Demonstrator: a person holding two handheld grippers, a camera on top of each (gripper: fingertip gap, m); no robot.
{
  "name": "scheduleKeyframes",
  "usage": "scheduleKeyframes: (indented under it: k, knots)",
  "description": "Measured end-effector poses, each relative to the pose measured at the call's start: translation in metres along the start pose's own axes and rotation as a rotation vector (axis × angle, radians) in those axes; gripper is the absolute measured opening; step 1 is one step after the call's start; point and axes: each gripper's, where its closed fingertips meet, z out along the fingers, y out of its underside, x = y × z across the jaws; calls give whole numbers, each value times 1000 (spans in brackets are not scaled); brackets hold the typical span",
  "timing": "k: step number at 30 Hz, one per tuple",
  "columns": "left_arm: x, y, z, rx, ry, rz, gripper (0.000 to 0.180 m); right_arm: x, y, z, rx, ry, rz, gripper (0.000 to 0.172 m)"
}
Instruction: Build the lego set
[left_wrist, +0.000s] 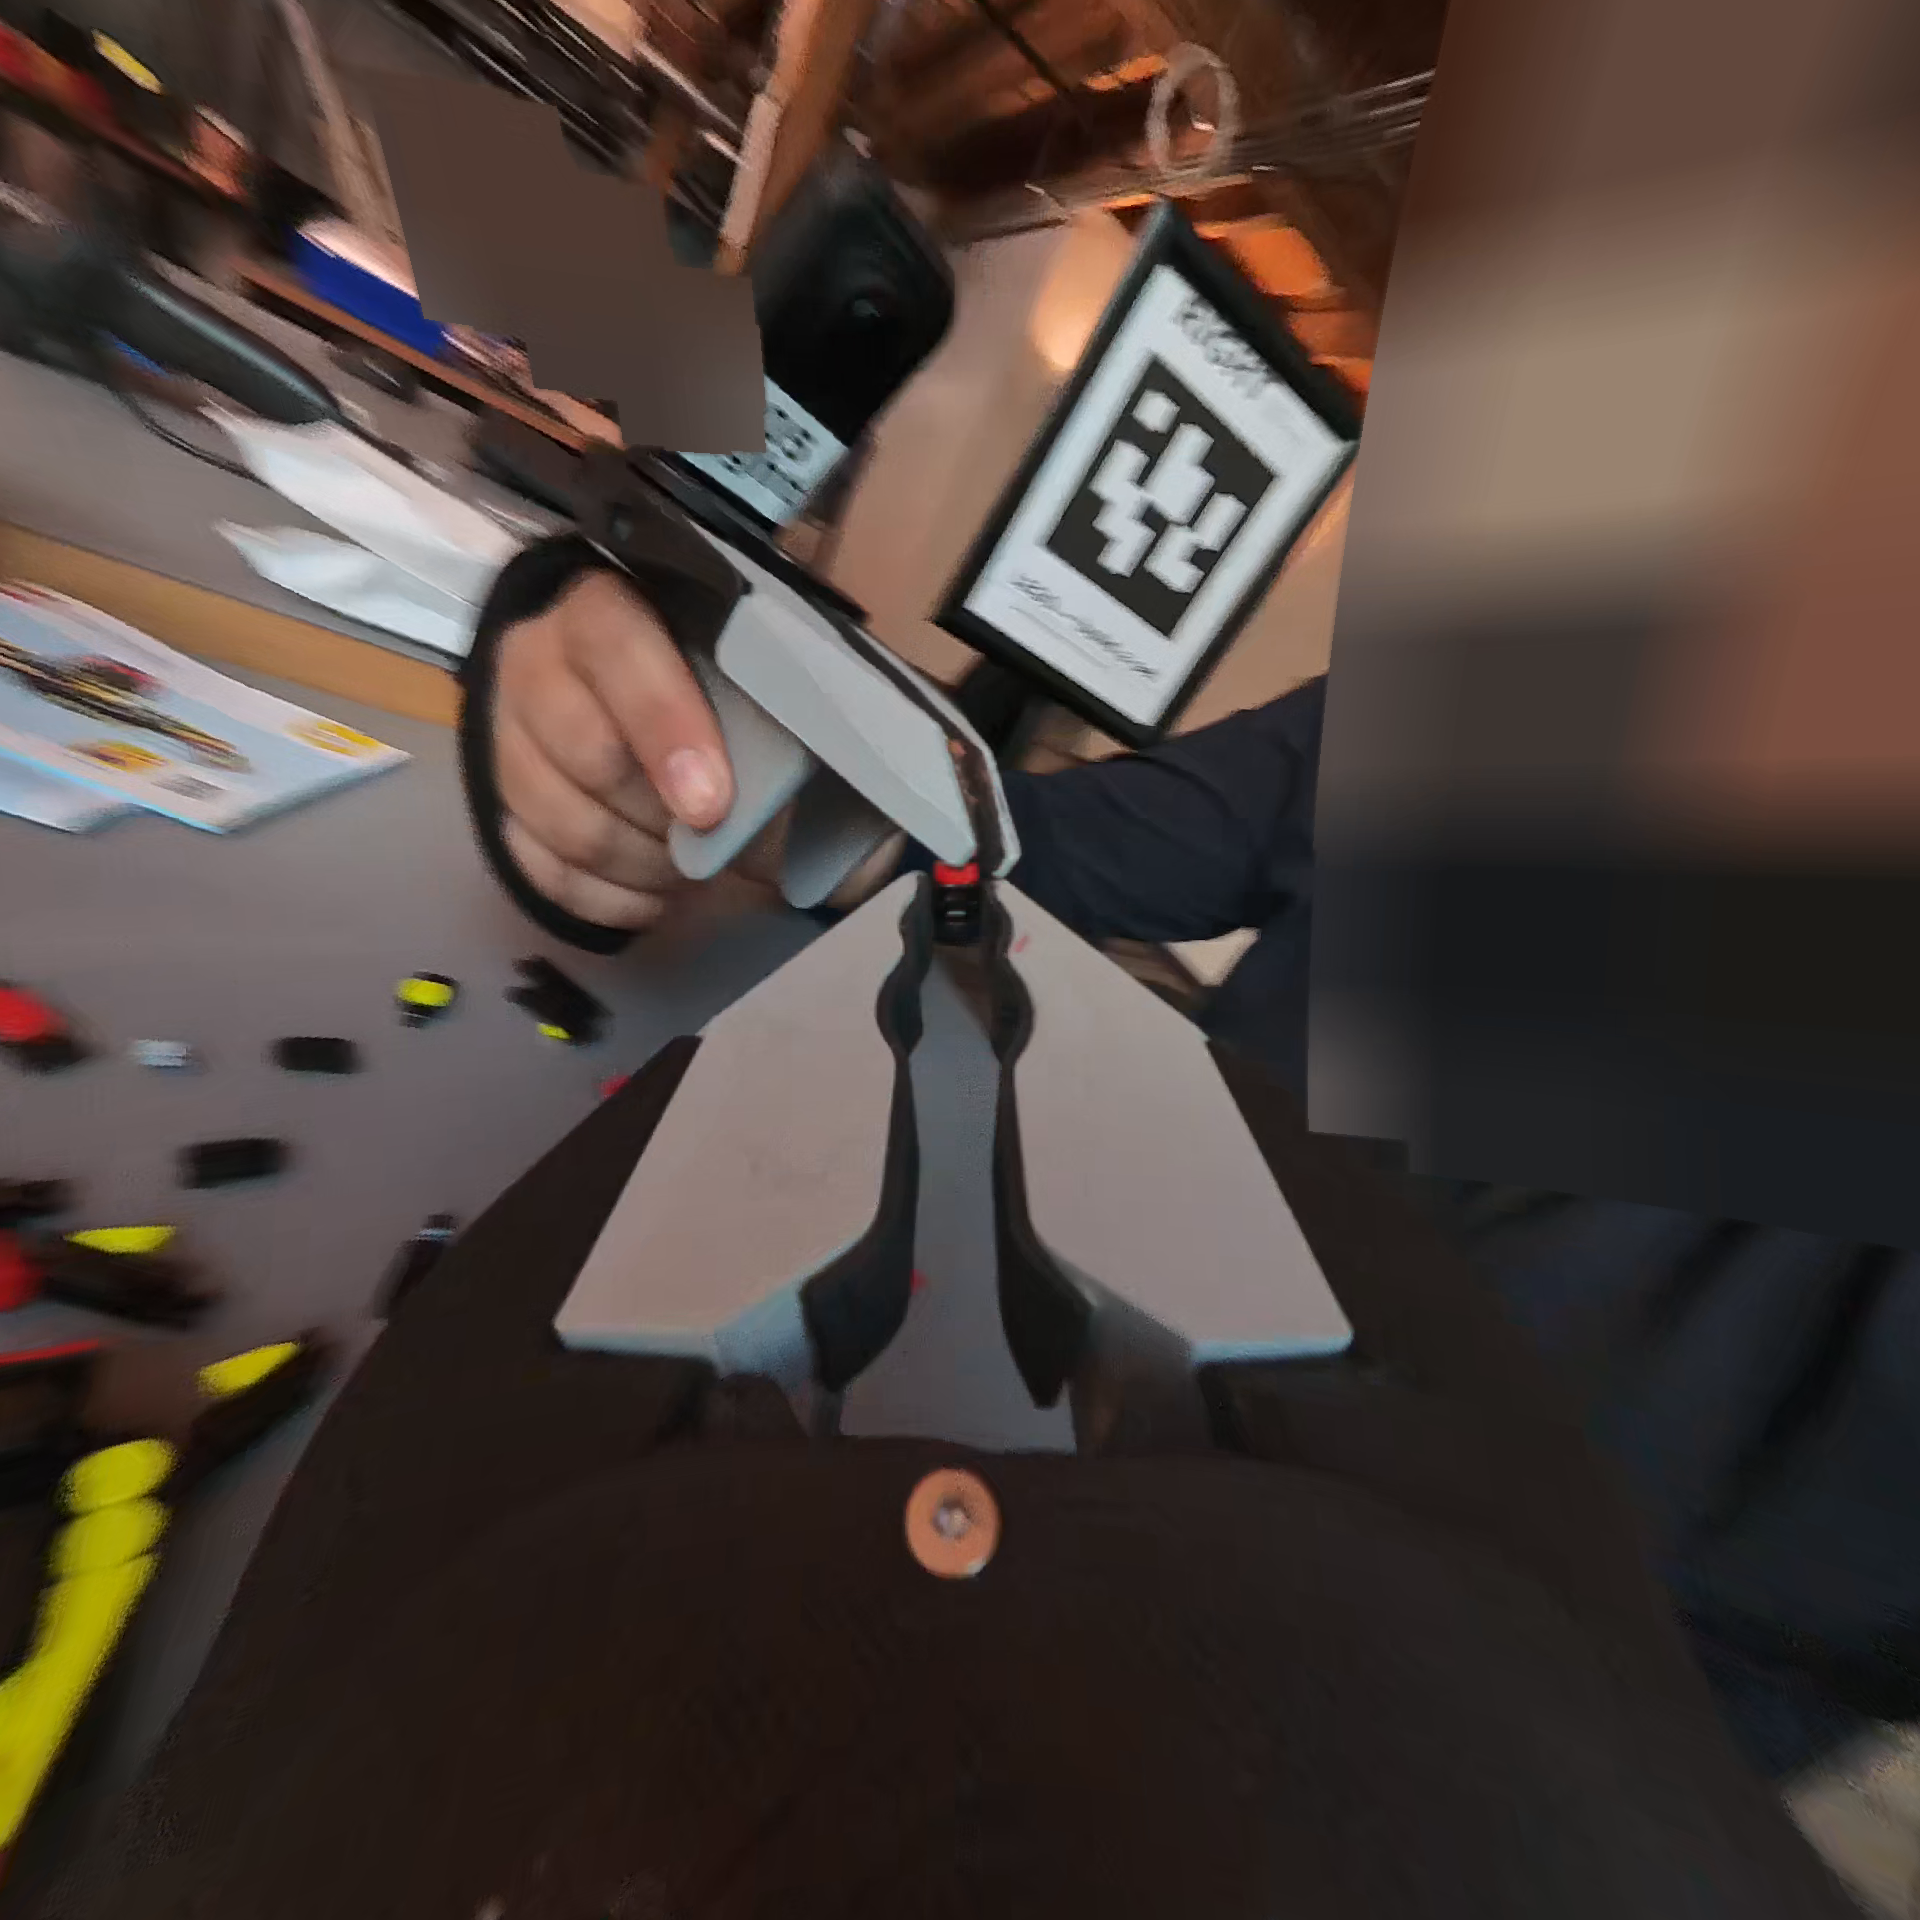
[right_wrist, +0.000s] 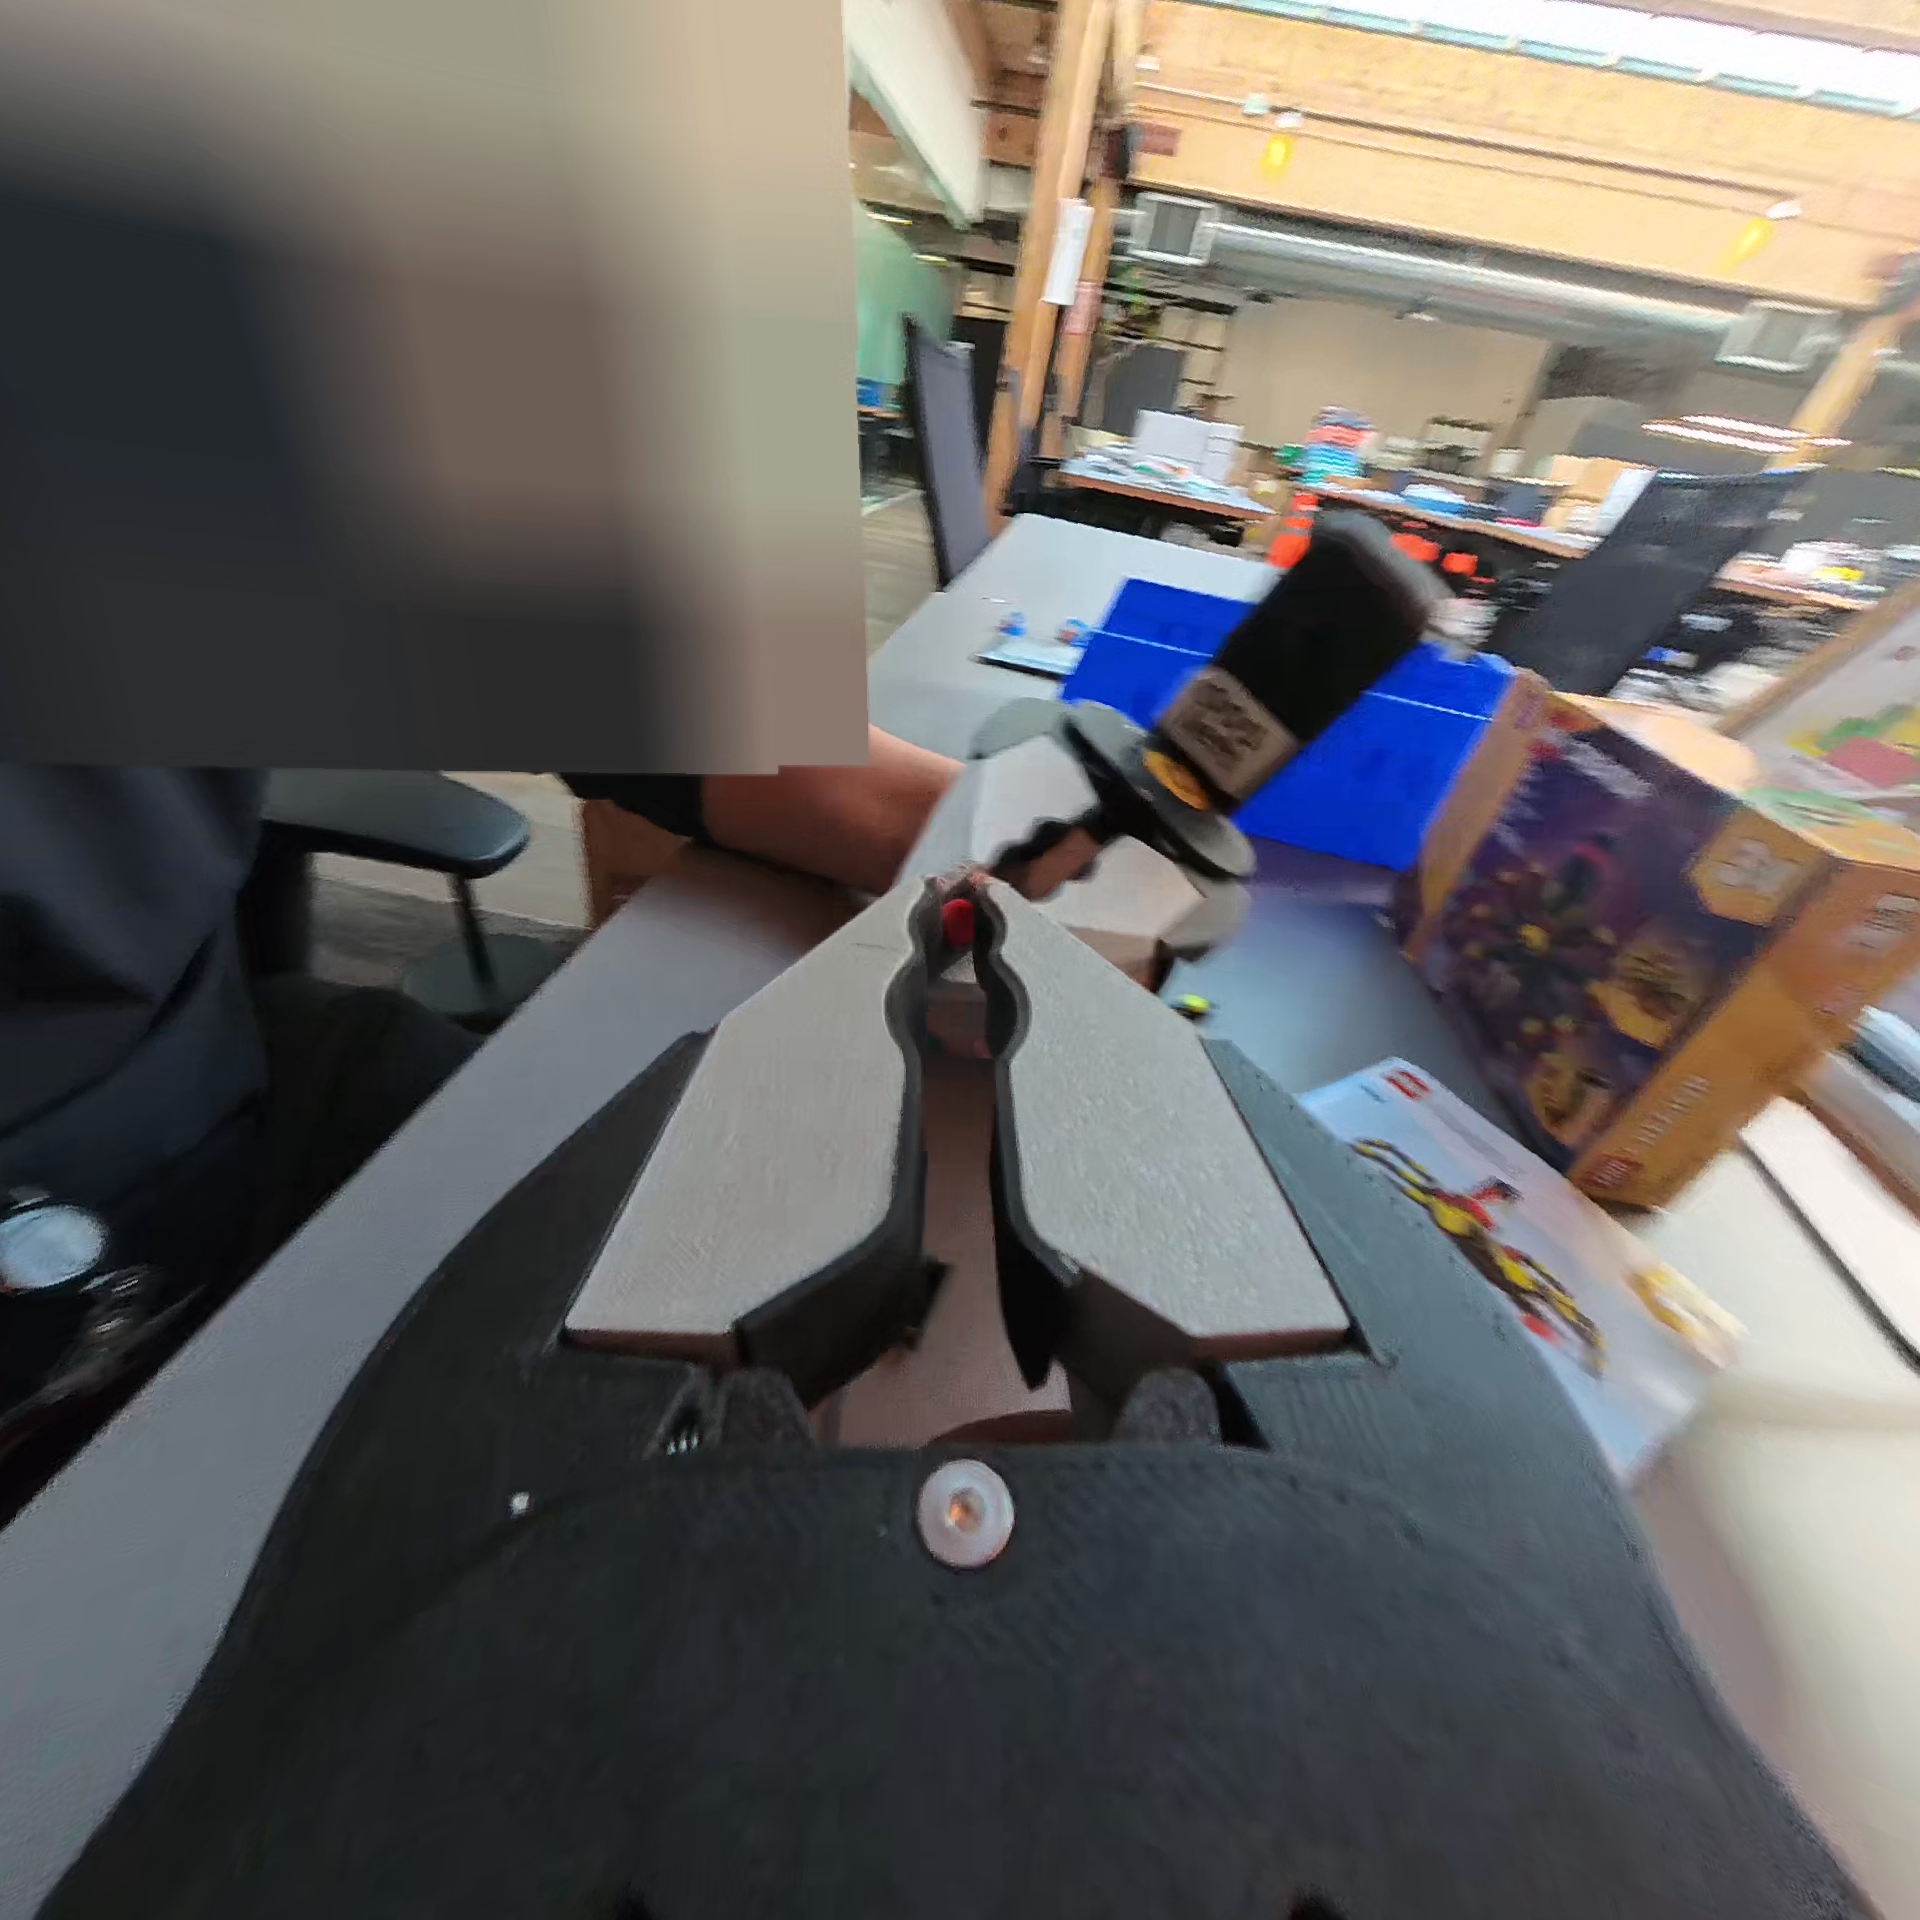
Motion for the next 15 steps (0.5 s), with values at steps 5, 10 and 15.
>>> scheduleKeyframes:
  k: [5,10,15]
  knots:
    - [-29,-27,-18,97,-354,418,5,48,-9,-26,101,236,107,0]
    - [-78,-48,-65,148,-750,490,6,89,18,-43,84,397,312,8]
    - [-67,-49,-63,168,-671,529,5,93,32,-43,30,426,293,11]
